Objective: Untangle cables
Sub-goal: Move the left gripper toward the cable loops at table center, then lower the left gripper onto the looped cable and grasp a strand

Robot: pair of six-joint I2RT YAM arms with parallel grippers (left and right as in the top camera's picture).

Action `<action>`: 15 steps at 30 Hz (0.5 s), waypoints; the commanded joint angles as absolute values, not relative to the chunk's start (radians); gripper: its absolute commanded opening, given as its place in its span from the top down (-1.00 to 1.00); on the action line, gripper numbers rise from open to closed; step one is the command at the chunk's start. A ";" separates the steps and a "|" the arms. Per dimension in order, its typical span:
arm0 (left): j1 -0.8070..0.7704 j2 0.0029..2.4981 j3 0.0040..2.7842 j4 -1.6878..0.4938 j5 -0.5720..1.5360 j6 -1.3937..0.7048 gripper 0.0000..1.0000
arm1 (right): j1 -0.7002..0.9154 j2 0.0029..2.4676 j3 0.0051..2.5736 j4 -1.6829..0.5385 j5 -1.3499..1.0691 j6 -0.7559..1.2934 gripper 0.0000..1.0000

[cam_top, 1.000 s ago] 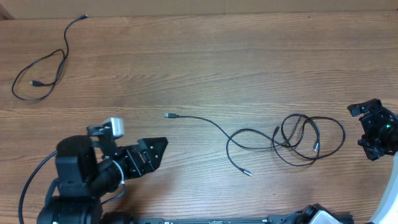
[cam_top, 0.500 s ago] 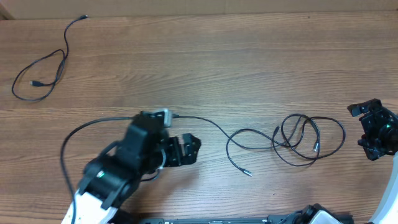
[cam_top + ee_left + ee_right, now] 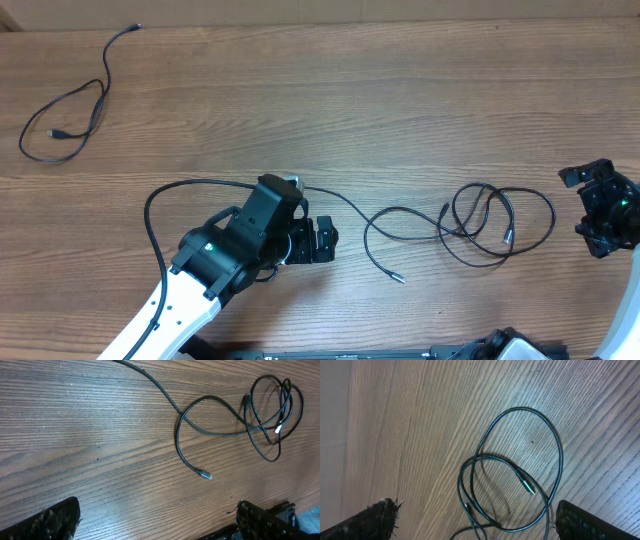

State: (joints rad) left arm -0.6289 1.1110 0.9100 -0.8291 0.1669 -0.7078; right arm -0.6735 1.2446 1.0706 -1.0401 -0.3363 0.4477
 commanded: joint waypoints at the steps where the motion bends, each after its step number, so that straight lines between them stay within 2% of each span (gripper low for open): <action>1: -0.636 1.113 0.910 -0.825 0.149 -0.722 -1.00 | -0.673 1.246 1.086 -1.035 -0.341 0.437 -0.99; 15: -0.724 1.255 0.910 -0.739 0.104 -0.722 -1.00 | -0.673 1.246 1.086 -1.035 -0.341 0.437 -0.99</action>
